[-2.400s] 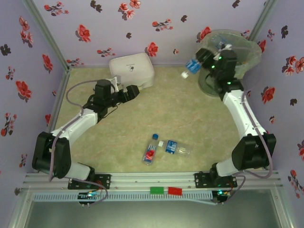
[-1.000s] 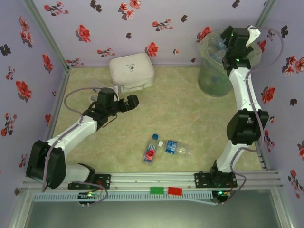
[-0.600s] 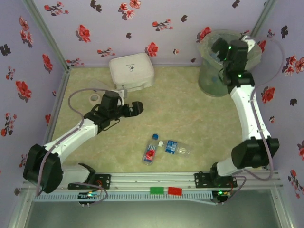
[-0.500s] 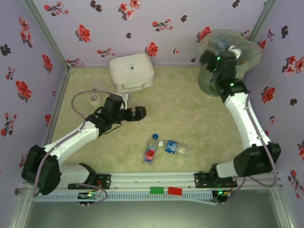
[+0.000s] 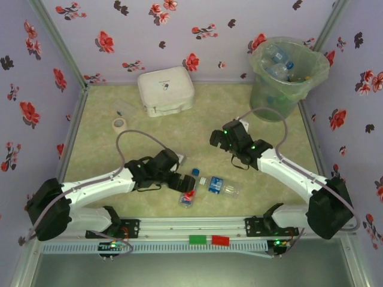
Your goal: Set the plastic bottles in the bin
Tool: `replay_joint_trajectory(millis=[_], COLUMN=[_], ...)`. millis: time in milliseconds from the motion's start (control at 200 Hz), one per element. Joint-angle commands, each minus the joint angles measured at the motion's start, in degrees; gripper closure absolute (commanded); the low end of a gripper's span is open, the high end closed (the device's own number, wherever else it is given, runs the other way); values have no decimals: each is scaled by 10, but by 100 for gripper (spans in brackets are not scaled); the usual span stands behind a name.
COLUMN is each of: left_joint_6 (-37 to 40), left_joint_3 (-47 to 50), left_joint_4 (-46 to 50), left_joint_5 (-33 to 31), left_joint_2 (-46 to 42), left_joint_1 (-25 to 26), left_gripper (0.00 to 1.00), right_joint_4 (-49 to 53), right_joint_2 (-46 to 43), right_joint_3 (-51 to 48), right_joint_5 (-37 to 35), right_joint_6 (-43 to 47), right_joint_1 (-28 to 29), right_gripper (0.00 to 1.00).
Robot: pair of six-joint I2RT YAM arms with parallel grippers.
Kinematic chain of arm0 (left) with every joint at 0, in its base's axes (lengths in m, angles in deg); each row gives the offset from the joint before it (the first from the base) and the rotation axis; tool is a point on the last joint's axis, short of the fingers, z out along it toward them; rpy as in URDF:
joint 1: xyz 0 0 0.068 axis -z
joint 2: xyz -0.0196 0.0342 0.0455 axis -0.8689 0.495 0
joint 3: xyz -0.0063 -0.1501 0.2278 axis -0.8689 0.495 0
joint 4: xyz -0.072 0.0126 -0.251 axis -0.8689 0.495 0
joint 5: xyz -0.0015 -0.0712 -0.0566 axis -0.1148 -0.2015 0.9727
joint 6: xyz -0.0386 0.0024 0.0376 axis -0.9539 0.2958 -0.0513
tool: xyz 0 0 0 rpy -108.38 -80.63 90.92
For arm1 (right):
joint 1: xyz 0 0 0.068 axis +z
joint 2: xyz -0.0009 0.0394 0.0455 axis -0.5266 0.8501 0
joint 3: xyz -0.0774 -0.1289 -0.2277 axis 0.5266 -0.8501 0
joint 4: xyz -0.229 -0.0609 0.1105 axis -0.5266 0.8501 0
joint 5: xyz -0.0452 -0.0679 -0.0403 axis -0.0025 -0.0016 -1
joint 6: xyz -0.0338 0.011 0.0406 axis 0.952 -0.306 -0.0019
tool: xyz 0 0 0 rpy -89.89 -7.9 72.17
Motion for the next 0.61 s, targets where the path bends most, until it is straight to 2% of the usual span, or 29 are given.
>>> replay_joint_trajectory(millis=[0, 135, 295, 600], left_joint_6=[29, 37, 43, 57], left_joint_3=[-6, -27, -61, -76], left_joint_4=[63, 77, 95, 110], left_joint_5=[-29, -54, -90, -109], left_joint_2=[23, 57, 116, 144], left_joint_1=[38, 84, 108, 110], left_gripper=[0, 0, 0, 6], right_joint_4=[-30, -32, -28, -17], right_joint_2=[-9, 4, 3, 0], right_joint_3=[-21, -25, -27, -30], right_joint_5=[-9, -1, 0, -18], right_joint_6=[-53, -64, -71, -60], right_joint_1=[19, 38, 39, 39], right_gripper=[0, 0, 0, 0])
